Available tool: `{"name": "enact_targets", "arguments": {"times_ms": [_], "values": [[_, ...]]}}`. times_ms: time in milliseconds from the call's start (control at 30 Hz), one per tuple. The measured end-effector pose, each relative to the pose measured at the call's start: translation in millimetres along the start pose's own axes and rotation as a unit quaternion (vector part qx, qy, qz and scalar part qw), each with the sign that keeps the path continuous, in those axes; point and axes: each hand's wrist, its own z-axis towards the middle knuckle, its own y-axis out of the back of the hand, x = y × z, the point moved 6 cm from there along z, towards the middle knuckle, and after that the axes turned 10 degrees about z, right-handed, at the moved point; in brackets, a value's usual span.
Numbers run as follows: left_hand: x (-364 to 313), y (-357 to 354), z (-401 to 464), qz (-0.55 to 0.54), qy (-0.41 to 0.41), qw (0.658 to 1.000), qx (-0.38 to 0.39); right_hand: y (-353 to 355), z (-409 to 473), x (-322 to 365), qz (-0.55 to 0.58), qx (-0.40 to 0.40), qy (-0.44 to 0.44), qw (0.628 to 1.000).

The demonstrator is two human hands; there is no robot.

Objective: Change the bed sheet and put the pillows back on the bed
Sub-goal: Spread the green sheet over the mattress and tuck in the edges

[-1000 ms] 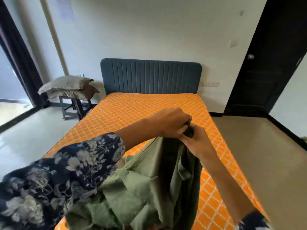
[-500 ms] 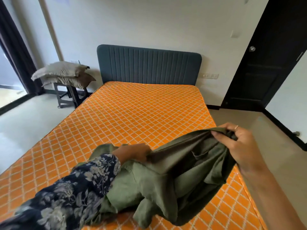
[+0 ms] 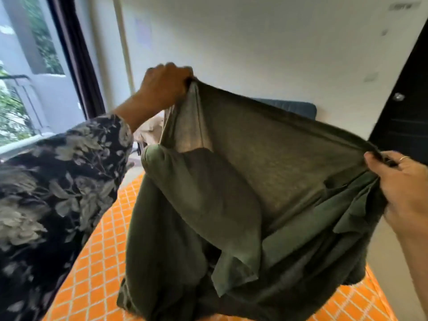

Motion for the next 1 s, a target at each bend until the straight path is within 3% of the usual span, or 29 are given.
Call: {"name": "enact_targets", "arguments": {"times_ms": [100,233,333,400,467,600,733,800,867,1000], "values": [[25.1,31.0,9.2,-0.057,0.017,0.994,-0.09,-16.9,21.1,26.4,0.019,0.047,0.024,0.998],[41.8,24.4,5.6,0.045,-0.044,0.998,0.032,-30.8,72.5,53.8,-0.152,0.07,0.096,0.981],[59.6,54.4,32.7,0.023,-0.014,0.999,-0.025,-46.1,112.4,88.5,-0.189,0.033,0.136,0.972],[53.8,53.5,39.8,-0.026,-0.033,0.999,-0.02,-60.2,120.0,102.5,-0.18,0.02,0.139,0.974],[20.1,40.5,34.8,-0.077,-0.114,0.99,0.041,-85.5,107.9,98.4,-0.151,0.037,0.127,0.98],[-89.6,19.5,6.0,-0.158,-0.274,0.942,0.109,-170.3,41.6,61.0,-0.182,0.223,0.095,0.953],[-147.4,-13.4,-14.7,-0.204,-0.337,0.905,0.162,-188.6,-13.1,8.2,-0.036,0.316,-0.038,0.947],[-158.9,-21.8,-29.0,-0.256,-0.344,0.881,0.202,-173.1,-35.7,-15.4,0.064,0.363,-0.13,0.92],[-177.6,-24.4,-45.0,-0.285,-0.363,0.861,0.214,-164.8,-57.7,-29.3,0.082,0.416,-0.158,0.892],[-214.1,-29.5,-77.8,-0.316,-0.372,0.845,0.217,-145.3,-63.4,-48.0,-0.041,0.297,-0.099,0.949]]}}
